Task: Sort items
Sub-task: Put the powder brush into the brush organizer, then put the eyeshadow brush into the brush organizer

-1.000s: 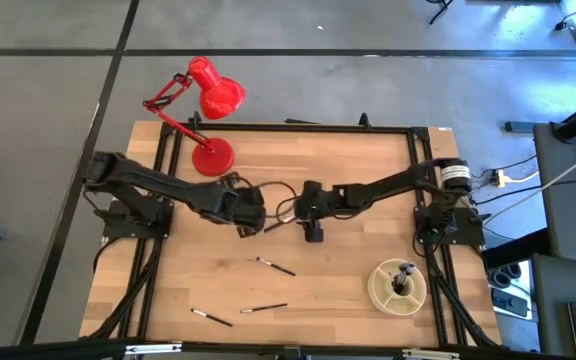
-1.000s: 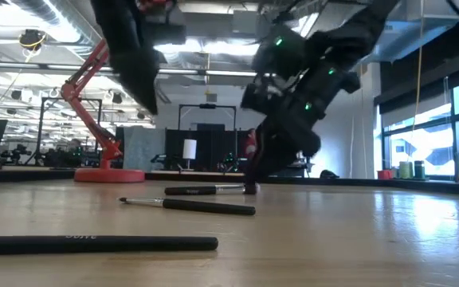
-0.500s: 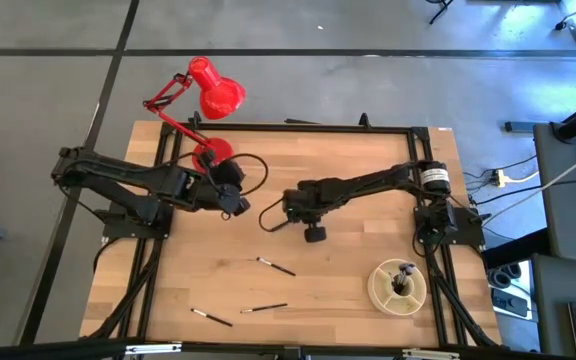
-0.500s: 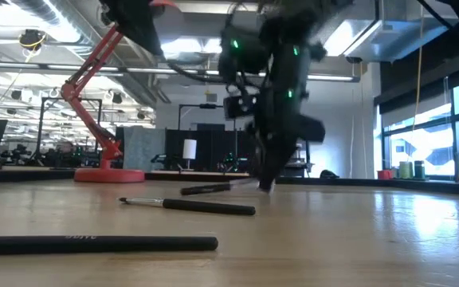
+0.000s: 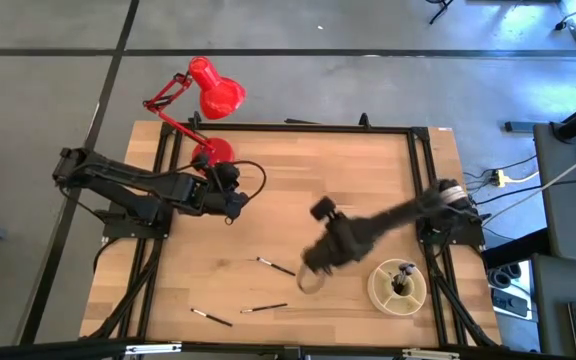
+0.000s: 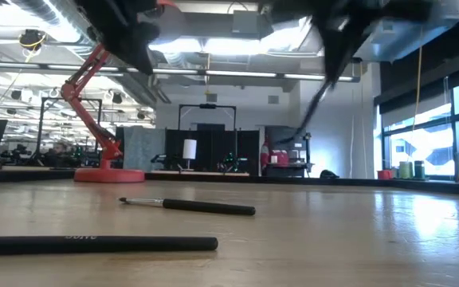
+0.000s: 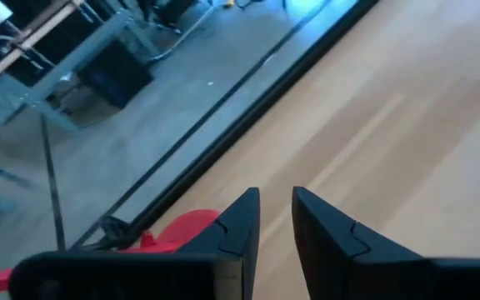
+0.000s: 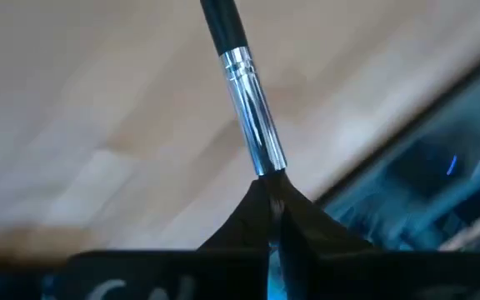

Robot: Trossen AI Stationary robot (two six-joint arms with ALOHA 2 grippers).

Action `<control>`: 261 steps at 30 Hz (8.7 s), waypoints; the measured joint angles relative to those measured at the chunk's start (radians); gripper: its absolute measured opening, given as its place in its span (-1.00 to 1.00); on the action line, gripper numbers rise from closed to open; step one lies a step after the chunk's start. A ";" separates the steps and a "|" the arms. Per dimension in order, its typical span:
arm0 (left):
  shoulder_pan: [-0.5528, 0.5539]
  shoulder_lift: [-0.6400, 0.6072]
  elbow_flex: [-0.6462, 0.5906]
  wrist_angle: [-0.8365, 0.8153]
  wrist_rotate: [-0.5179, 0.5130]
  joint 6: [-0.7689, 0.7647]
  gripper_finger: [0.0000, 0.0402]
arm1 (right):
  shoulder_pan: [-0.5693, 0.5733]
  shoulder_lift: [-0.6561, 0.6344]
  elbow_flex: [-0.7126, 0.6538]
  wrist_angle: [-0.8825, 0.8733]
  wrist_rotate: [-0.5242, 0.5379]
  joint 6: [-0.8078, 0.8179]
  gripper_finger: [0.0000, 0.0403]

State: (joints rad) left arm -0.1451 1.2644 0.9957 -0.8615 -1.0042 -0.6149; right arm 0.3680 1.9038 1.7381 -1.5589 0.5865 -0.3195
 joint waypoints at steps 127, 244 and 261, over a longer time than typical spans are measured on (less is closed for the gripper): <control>0.146 0.269 0.000 0.575 0.299 0.106 -0.84 | 0.603 -0.710 -0.433 -0.013 0.615 0.545 -0.16; -0.100 -0.073 -0.418 0.298 -0.138 -0.325 -0.83 | 0.584 -0.599 -0.486 0.446 0.405 1.143 -1.00; -0.090 -0.073 -0.418 0.328 -0.066 -0.287 -0.83 | 0.845 -0.541 -0.641 0.452 0.648 1.254 -1.00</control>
State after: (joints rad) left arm -0.2348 1.1915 0.5781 -0.5331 -1.0702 -0.9020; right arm 1.2135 1.3628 1.0974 -1.1069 1.2343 0.9346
